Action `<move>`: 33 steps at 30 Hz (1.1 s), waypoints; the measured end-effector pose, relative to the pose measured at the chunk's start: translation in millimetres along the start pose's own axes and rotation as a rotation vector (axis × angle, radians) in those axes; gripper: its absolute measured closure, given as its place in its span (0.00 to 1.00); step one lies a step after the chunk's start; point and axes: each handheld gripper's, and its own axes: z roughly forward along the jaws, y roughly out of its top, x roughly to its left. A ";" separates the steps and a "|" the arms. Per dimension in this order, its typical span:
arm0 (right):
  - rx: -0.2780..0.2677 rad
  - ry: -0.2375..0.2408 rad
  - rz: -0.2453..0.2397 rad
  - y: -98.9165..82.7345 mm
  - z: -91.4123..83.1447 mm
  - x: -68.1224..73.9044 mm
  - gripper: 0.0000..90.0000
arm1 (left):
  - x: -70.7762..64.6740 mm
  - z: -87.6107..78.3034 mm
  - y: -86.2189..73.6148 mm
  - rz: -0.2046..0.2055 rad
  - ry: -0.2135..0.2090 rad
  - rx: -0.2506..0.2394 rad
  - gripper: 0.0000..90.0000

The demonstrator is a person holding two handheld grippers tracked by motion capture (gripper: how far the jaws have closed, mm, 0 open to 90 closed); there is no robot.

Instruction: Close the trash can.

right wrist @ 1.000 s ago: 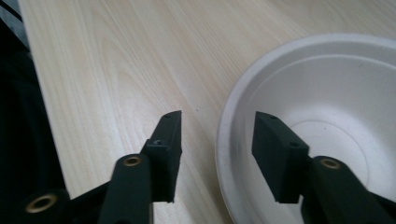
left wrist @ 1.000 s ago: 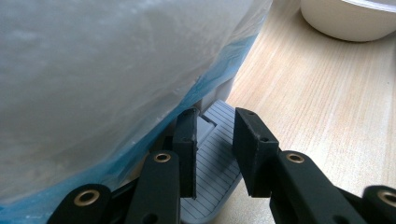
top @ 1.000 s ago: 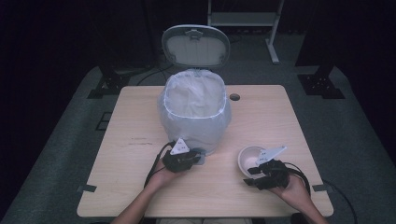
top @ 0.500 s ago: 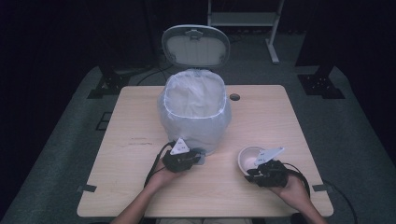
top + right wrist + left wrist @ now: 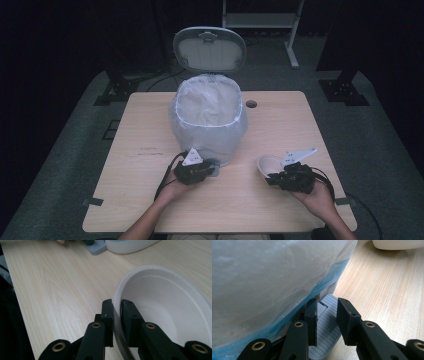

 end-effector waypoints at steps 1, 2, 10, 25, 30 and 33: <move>-0.006 0.009 0.017 1.3 -2.0 -2.1 0.89 | 0.0 0.0 0.0 0.000 0.000 0.001 0.79; -0.011 0.015 0.023 1.9 -2.9 -3.4 0.89 | 0.0 0.0 0.0 0.000 0.000 0.000 0.79; -0.038 0.042 0.089 8.0 -10.2 -12.5 0.91 | 0.1 0.1 -0.1 0.000 -0.001 -0.002 0.79; -0.059 0.072 0.123 20.2 -21.0 -17.2 0.93 | 0.0 0.1 -0.1 0.000 -0.001 -0.002 0.79; -0.086 0.084 0.129 26.7 -29.4 -19.2 0.93 | 0.0 0.1 -0.1 0.000 0.000 -0.002 0.79; -0.097 0.088 0.133 31.3 -35.3 -19.3 0.93 | 0.0 0.1 -0.1 0.000 0.000 -0.002 0.79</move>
